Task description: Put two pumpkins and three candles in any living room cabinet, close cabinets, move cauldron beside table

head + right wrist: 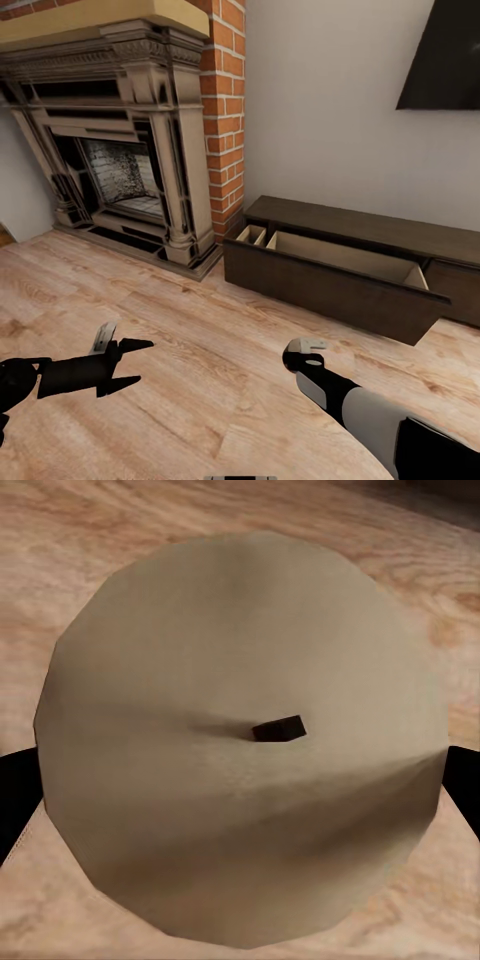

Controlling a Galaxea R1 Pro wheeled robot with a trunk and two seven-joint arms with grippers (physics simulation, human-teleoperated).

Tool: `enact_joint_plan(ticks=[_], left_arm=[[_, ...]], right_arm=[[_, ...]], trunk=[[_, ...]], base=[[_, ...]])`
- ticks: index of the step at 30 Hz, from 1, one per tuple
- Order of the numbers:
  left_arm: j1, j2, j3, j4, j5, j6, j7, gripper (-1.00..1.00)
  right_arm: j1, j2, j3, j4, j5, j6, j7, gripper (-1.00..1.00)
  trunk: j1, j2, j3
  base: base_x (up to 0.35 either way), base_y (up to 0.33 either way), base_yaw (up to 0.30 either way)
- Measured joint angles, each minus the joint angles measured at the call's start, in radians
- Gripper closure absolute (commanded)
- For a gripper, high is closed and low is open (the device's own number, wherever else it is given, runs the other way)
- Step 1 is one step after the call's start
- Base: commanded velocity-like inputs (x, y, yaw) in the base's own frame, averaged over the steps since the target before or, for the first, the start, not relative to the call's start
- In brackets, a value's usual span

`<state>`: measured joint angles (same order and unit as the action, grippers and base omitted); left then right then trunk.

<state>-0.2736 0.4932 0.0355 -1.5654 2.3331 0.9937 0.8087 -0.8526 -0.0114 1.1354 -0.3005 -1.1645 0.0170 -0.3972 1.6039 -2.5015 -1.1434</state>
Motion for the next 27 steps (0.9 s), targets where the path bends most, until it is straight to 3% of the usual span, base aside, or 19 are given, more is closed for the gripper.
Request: enact_joint_plan(ticks=[15,22,27], left_arm=[[0.010,0.004,0.002,0.013,0.000,0.000,0.000,-1.00],[0.018,0.004,0.021,0.013,0.001,0.000,-0.001,-1.00],[0.034,0.004,0.060,0.013,0.002,0.001,-0.001,-1.00]], right_arm=[[0.001,0.003,0.001,-0.001,0.000,-0.001,0.000,1.00],[0.001,0.004,0.001,-0.001,0.001,-0.002,0.000,1.00],[0.001,0.004,0.001,-0.001,0.001,-0.003,0.000,1.00]], trunk=[[-0.001,0.000,-0.015],[-0.001,0.000,-0.022],[-0.001,0.000,-0.027]], base=[[0.246,0.060,0.206],[0.307,0.192,0.206],[0.276,0.237,0.206]])
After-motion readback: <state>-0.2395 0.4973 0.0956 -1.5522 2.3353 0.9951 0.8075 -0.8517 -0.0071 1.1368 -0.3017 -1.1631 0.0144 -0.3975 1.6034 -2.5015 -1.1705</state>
